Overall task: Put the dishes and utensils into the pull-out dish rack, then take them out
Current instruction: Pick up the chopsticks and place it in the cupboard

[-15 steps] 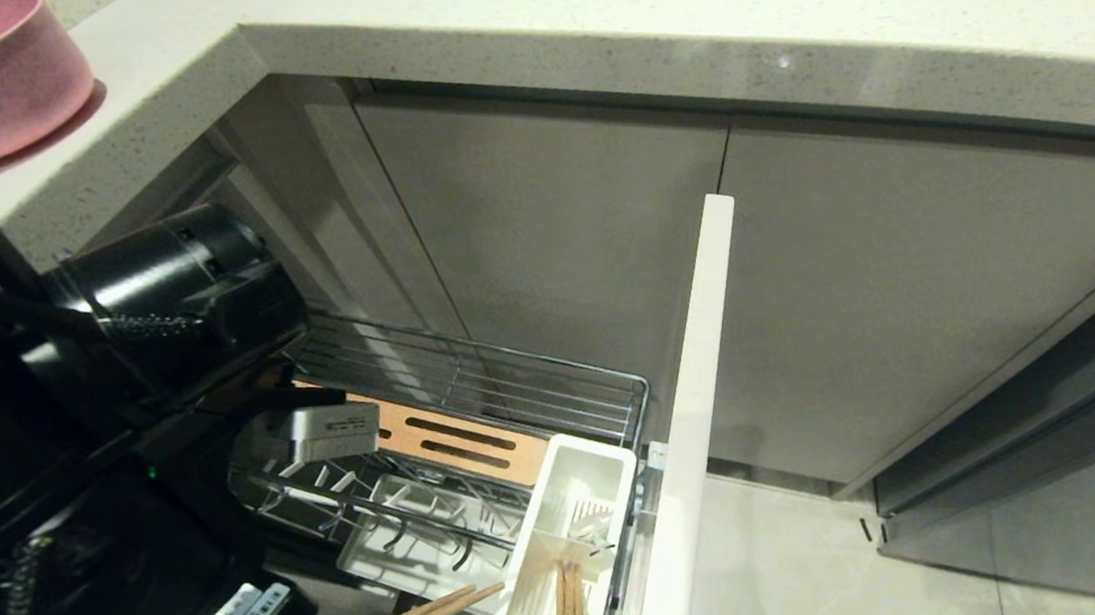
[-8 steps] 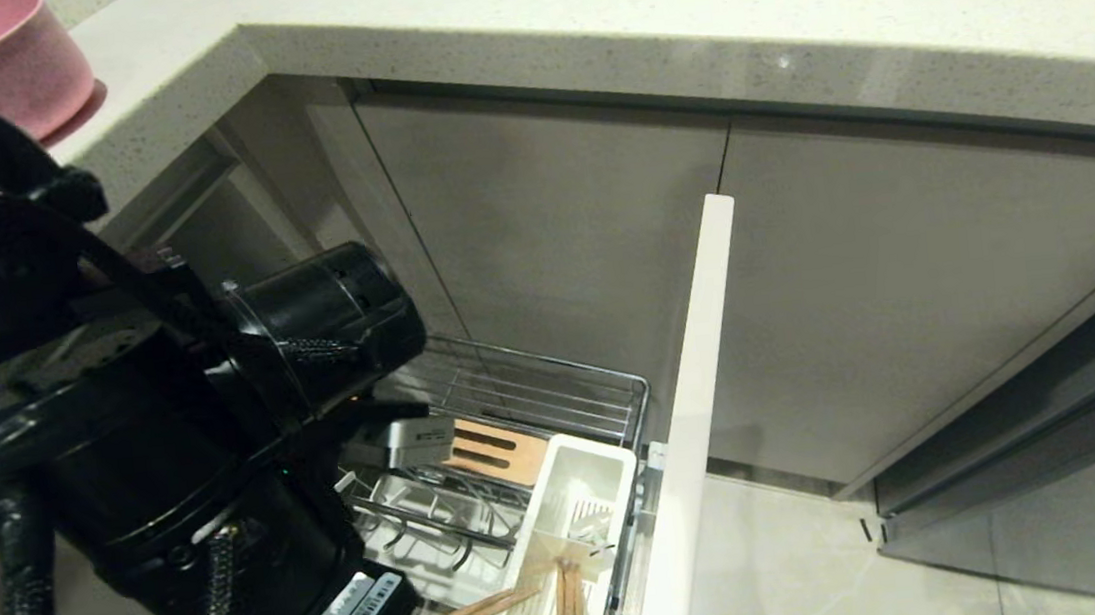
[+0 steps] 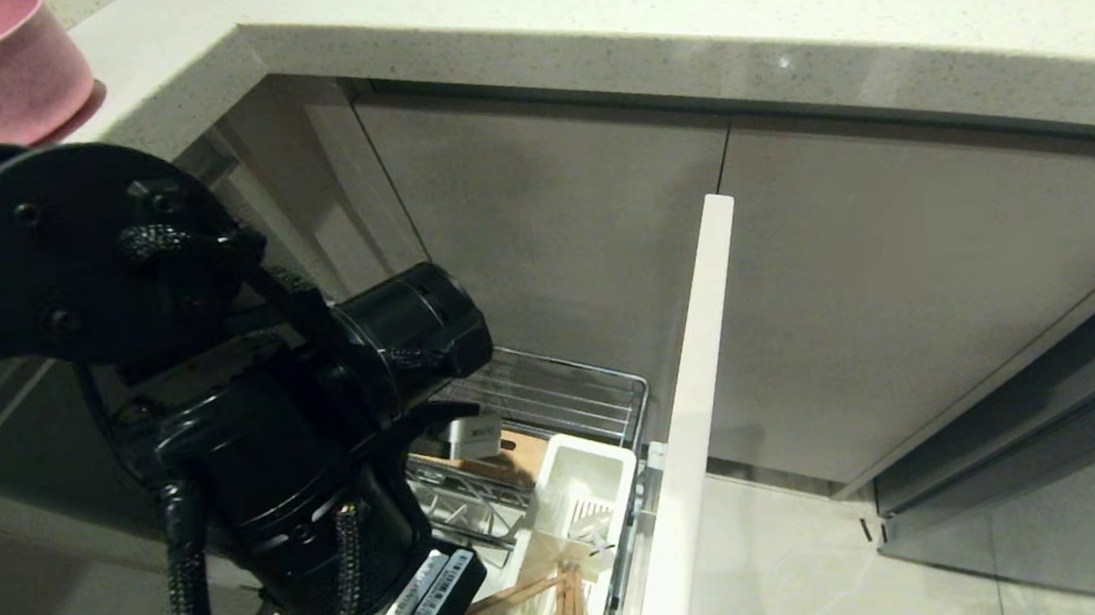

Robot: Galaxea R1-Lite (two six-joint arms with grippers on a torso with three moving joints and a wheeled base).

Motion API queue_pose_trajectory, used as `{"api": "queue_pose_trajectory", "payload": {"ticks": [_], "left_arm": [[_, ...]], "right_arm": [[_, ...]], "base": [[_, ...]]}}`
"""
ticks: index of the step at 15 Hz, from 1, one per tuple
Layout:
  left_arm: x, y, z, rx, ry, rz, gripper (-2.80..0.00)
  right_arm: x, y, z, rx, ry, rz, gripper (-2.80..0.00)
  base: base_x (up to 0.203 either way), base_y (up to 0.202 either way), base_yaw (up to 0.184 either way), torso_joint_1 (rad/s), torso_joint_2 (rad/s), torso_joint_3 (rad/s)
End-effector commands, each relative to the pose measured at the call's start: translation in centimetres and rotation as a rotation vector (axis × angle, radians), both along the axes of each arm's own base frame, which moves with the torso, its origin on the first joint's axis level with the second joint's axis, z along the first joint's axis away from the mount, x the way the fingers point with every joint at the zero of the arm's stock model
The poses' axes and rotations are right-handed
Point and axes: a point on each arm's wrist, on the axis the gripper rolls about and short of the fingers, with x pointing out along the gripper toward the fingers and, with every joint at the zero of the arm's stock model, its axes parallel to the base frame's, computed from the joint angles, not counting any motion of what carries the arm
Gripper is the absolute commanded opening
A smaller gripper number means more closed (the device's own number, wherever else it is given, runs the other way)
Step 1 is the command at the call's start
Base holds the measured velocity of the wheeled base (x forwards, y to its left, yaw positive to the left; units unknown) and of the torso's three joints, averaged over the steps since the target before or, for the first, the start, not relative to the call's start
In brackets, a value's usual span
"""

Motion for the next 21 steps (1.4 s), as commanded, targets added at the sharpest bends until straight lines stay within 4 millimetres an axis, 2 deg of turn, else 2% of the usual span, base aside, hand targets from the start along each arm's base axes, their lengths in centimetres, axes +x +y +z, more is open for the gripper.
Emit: {"api": "queue_pose_trajectory", "payload": {"ticks": [1,7,18,19,21], "left_arm": [[1.1,-1.1,-1.2,-0.002,0.004,0.046,-2.80],[2.8,-2.4,-3.8,0.041,0.055,0.075,-2.80],[3.1,-2.7,-4.0,0.002,0.080,0.073,-2.80],[3.1,-2.7,-3.8,-0.001,0.076,0.073,0.00],[3.0,-2.6,-3.7,-0.003,0.074,0.076,0.00]], "right_arm": [[0.2,0.0,-0.7,0.000,0.025,0.000,-2.80],[0.2,0.0,-0.7,0.000,0.025,0.000,-2.80],[0.2,0.0,-0.7,0.000,0.025,0.000,-2.80],[0.2,0.0,-0.7,0.000,0.025,0.000,-2.80],[0.2,0.0,-0.7,0.000,0.025,0.000,-2.80]], "base": [[0.000,0.000,0.000,0.000,0.00,0.000],[0.000,0.000,0.000,0.000,0.00,0.000],[0.000,0.000,0.000,0.000,0.00,0.000],[0.000,0.000,0.000,0.000,0.00,0.000],[0.000,0.000,0.000,0.000,0.00,0.000]]}}
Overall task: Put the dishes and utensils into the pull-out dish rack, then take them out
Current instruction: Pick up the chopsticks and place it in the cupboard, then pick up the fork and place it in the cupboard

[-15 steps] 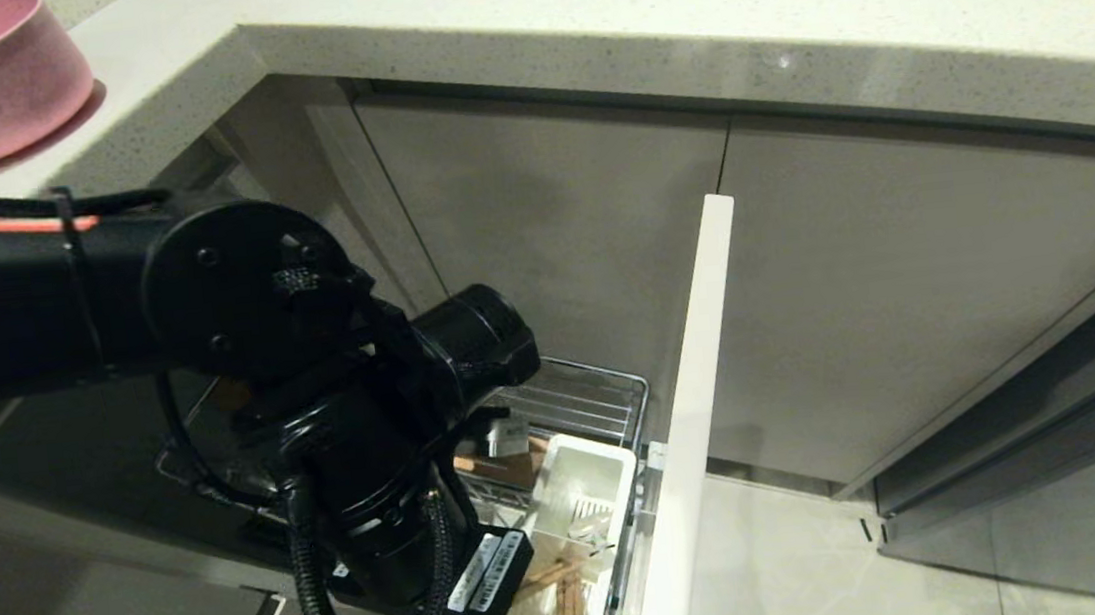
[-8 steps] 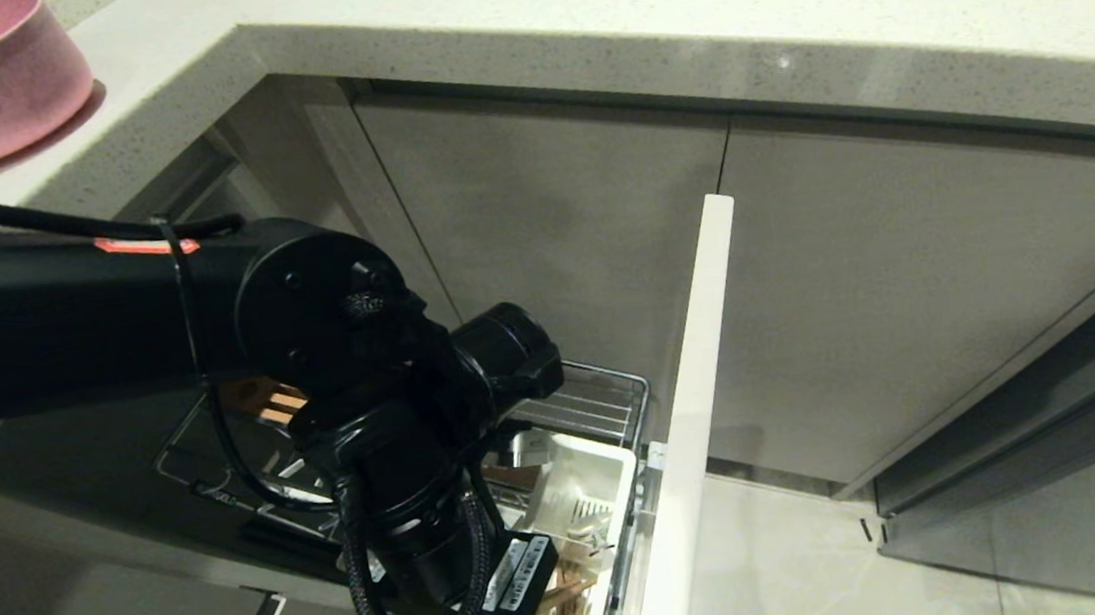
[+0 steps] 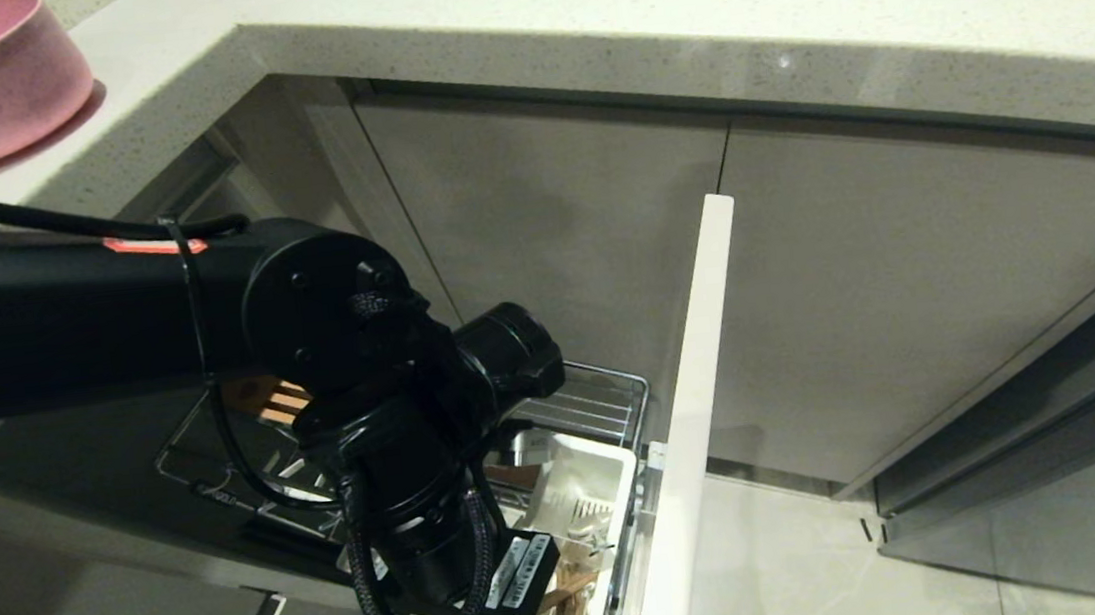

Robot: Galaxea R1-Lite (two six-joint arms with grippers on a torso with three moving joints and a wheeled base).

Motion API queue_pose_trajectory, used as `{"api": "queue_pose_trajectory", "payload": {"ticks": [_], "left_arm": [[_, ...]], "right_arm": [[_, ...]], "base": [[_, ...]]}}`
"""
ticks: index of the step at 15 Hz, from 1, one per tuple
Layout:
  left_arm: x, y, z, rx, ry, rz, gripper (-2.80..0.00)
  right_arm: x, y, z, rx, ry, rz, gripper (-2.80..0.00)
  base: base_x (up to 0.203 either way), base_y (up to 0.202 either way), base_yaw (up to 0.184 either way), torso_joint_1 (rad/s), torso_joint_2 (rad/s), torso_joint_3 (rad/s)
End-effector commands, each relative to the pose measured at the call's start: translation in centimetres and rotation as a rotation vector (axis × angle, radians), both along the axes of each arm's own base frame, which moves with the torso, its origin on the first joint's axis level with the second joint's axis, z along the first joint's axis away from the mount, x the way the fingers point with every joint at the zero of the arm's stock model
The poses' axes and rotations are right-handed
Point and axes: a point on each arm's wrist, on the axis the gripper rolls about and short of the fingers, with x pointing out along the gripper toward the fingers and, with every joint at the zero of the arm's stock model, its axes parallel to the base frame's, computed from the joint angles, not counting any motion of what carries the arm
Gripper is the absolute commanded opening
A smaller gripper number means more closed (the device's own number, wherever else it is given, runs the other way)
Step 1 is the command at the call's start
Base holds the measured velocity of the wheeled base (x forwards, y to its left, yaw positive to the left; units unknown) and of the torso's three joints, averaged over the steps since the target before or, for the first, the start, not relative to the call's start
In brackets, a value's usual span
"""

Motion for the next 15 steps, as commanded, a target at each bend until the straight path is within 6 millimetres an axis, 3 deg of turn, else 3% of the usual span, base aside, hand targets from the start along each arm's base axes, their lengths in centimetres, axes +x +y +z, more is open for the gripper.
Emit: {"api": "queue_pose_trajectory", "payload": {"ticks": [1,7,12,13,15], "left_arm": [[-0.1,0.1,0.3,-0.002,-0.002,0.003,0.00],[-0.8,0.8,1.6,-0.031,-0.033,0.003,0.00],[-3.3,3.4,5.8,-0.119,-0.170,0.008,0.00],[-4.2,4.3,7.0,-0.136,-0.221,0.012,-2.80],[-6.0,6.3,9.4,-0.174,-0.341,0.029,-2.80]], "right_arm": [[0.2,0.0,-0.7,0.000,0.025,0.000,-2.80],[0.2,0.0,-0.7,0.000,0.025,0.000,-2.80],[0.2,0.0,-0.7,0.000,0.025,0.000,-2.80],[0.2,0.0,-0.7,0.000,0.025,0.000,-2.80],[0.2,0.0,-0.7,0.000,0.025,0.000,-2.80]], "base": [[0.000,0.000,0.000,0.000,0.00,0.000],[0.000,0.000,0.000,0.000,0.00,0.000],[0.000,0.000,0.000,0.000,0.00,0.000],[0.000,0.000,0.000,0.000,0.00,0.000],[0.000,0.000,0.000,0.000,0.00,0.000]]}}
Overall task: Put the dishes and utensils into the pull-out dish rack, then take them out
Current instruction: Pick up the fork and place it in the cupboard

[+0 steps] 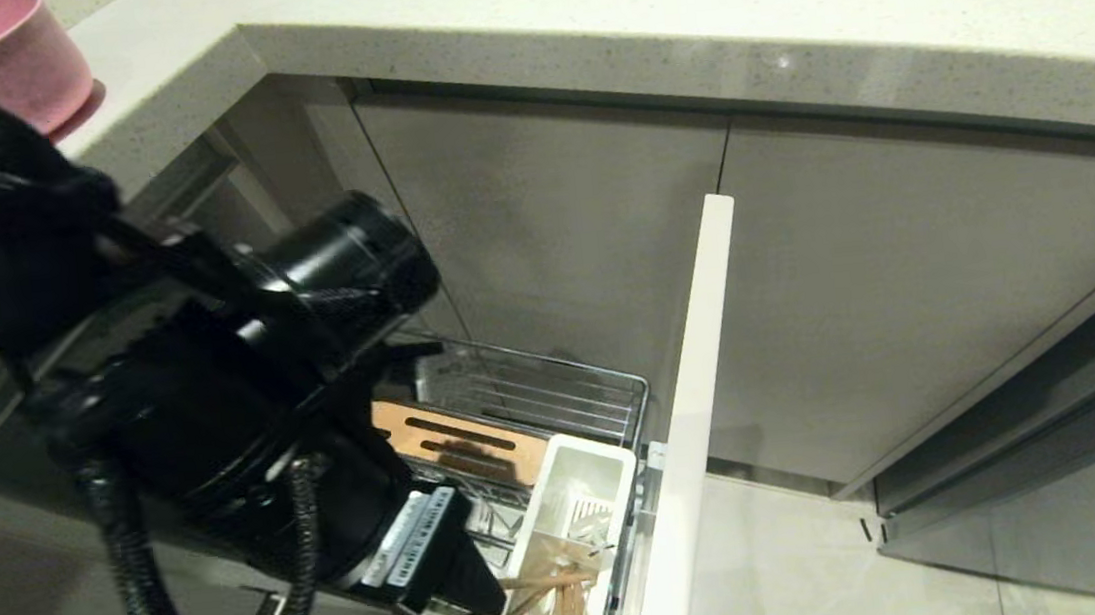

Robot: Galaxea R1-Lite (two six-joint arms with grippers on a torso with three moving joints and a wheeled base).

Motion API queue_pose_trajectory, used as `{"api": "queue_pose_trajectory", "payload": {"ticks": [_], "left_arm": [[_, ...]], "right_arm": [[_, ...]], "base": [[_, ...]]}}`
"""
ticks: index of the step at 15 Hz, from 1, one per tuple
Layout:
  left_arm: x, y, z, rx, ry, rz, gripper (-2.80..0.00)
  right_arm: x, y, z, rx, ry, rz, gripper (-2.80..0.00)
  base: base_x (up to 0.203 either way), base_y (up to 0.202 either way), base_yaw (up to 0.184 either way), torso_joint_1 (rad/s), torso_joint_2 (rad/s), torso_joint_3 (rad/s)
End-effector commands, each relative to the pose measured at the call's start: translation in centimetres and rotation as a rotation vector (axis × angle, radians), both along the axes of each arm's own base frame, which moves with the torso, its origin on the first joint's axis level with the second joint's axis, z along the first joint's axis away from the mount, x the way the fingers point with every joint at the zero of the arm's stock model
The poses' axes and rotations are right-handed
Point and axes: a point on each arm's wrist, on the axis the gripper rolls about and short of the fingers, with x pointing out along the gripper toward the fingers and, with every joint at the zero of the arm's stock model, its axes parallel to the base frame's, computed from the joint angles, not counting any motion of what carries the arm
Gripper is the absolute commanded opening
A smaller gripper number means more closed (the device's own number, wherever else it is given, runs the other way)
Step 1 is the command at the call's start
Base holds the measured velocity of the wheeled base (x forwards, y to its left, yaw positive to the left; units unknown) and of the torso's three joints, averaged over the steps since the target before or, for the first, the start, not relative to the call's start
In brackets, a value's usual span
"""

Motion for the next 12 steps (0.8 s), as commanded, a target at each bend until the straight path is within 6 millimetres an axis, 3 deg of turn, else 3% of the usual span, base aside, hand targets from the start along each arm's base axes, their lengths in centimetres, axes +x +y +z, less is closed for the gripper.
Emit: {"api": "queue_pose_trajectory", "payload": {"ticks": [1,6,12], "left_arm": [[-3.0,3.3,3.8,-0.077,-0.167,0.034,-2.80],[-7.2,9.2,9.9,-0.262,-0.457,0.166,-2.80],[-11.6,14.7,14.4,-0.461,-0.882,0.390,-2.80]], "right_arm": [[0.2,0.0,-0.7,0.000,0.025,0.000,-2.80],[0.2,0.0,-0.7,0.000,0.025,0.000,-2.80],[0.2,0.0,-0.7,0.000,0.025,0.000,-2.80]], "base": [[0.000,0.000,0.000,0.000,0.00,0.000],[0.000,0.000,0.000,0.000,0.00,0.000],[0.000,0.000,0.000,0.000,0.00,0.000]]}}
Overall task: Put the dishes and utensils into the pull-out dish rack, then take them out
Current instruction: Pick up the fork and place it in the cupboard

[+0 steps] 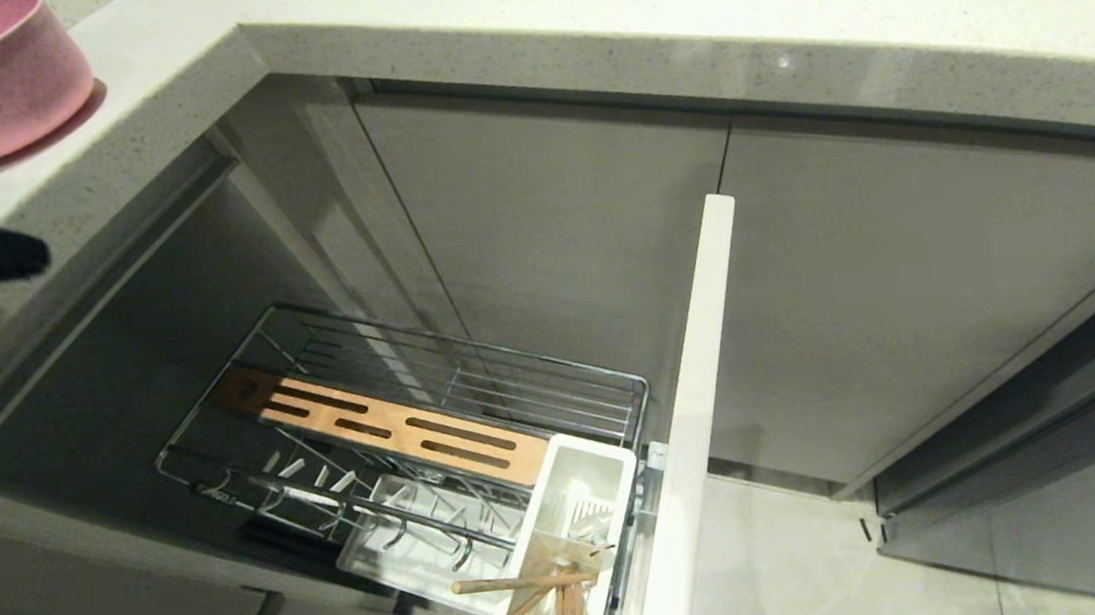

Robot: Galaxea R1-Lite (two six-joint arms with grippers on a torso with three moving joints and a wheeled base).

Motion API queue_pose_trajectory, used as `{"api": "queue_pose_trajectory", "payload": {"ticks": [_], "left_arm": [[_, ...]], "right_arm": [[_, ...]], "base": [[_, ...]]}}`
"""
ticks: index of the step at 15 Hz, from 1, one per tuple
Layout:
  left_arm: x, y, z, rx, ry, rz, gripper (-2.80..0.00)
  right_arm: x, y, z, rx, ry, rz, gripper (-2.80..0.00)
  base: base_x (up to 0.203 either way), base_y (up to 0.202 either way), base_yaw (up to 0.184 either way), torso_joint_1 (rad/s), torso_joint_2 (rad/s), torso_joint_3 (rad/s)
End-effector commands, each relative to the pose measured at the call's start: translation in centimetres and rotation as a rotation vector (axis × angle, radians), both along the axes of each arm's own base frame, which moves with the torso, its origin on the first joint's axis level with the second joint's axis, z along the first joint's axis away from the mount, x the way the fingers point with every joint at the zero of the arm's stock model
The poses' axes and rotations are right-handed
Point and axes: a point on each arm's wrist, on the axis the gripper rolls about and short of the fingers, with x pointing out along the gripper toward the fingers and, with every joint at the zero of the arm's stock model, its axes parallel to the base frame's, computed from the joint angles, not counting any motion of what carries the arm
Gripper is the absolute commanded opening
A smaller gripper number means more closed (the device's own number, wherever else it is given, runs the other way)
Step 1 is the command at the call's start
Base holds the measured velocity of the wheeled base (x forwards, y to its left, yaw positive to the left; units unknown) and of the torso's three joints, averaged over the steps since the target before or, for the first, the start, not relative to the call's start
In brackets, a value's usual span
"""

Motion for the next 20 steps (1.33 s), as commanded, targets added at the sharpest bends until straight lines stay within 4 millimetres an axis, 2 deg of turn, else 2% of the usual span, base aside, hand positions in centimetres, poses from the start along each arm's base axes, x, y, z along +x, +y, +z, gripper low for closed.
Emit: {"api": "queue_pose_trajectory", "payload": {"ticks": [1,5,9,11,19,20], "left_arm": [[-3.3,2.5,1.4,-0.046,-0.173,0.113,-2.80],[-5.1,4.0,2.0,0.057,-0.293,0.336,-2.80],[-5.4,4.8,2.0,0.214,-0.296,0.627,-2.80],[-5.0,5.2,1.9,0.275,-0.269,0.749,-2.80],[-2.2,8.1,1.7,0.360,-0.128,1.033,-2.80],[-2.0,8.3,1.5,0.382,-0.111,1.040,0.00]], "right_arm": [[0.2,0.0,-0.7,0.000,0.024,0.000,-2.80],[0.2,0.0,-0.7,0.000,0.024,0.000,-2.80],[0.2,0.0,-0.7,0.000,0.024,0.000,-2.80],[0.2,0.0,-0.7,0.000,0.024,0.000,-2.80],[0.2,0.0,-0.7,0.000,0.024,0.000,-2.80],[0.2,0.0,-0.7,0.000,0.024,0.000,-2.80]], "base": [[0.000,0.000,0.000,0.000,0.00,0.000],[0.000,0.000,0.000,0.000,0.00,0.000],[0.000,0.000,0.000,0.000,0.00,0.000],[0.000,0.000,0.000,0.000,0.00,0.000],[0.000,0.000,0.000,0.000,0.00,0.000],[0.000,0.000,0.000,0.000,0.00,0.000]]}}
